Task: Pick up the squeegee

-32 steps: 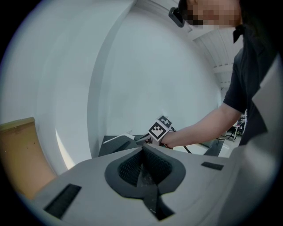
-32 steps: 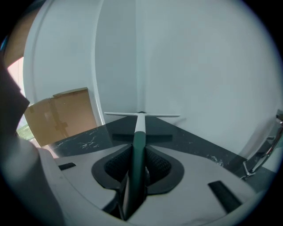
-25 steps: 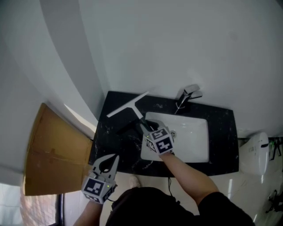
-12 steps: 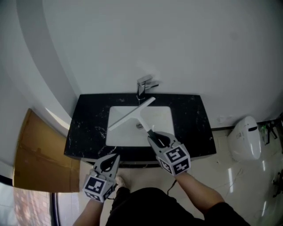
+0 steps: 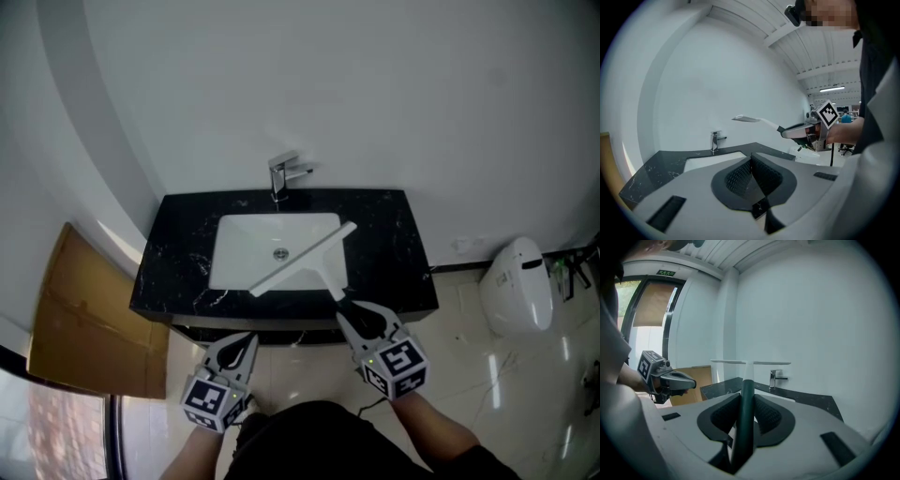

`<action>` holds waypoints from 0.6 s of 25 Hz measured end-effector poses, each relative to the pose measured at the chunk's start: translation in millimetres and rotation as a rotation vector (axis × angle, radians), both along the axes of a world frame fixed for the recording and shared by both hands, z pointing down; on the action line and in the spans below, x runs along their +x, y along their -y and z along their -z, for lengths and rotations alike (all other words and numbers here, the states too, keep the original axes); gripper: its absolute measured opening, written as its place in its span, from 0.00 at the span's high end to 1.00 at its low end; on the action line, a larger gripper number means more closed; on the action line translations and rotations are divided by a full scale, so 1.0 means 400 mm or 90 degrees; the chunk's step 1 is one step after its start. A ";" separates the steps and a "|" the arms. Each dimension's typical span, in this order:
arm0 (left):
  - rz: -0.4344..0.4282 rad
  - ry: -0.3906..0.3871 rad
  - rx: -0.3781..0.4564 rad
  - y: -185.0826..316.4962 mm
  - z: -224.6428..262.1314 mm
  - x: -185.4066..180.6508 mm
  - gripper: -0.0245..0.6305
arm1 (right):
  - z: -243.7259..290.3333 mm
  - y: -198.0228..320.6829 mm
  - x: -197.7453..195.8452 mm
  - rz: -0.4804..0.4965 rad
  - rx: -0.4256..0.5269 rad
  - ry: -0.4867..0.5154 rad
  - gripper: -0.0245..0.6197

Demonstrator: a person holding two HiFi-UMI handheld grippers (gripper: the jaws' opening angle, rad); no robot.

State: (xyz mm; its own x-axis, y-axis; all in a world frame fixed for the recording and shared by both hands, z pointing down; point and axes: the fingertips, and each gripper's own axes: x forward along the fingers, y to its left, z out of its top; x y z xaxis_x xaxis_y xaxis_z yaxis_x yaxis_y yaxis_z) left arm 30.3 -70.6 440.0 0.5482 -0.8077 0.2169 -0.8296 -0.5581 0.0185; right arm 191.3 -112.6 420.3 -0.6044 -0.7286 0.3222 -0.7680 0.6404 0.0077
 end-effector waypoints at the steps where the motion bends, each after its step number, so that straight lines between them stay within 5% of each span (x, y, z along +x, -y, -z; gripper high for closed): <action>1: -0.002 0.001 0.002 -0.007 0.000 -0.001 0.97 | -0.003 -0.016 0.002 -0.003 0.001 0.003 0.80; 15: -0.066 0.005 -0.001 -0.051 -0.011 -0.091 0.97 | -0.024 -0.105 -0.110 -0.038 -0.007 0.023 0.80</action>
State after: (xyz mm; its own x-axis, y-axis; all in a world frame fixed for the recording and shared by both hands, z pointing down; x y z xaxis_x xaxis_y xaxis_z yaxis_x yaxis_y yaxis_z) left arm -6.0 -50.2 444.3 0.6275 -0.7461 0.2228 -0.7671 -0.6415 0.0124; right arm 147.4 -70.7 429.8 -0.5710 -0.7606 0.3089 -0.8047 0.5930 -0.0272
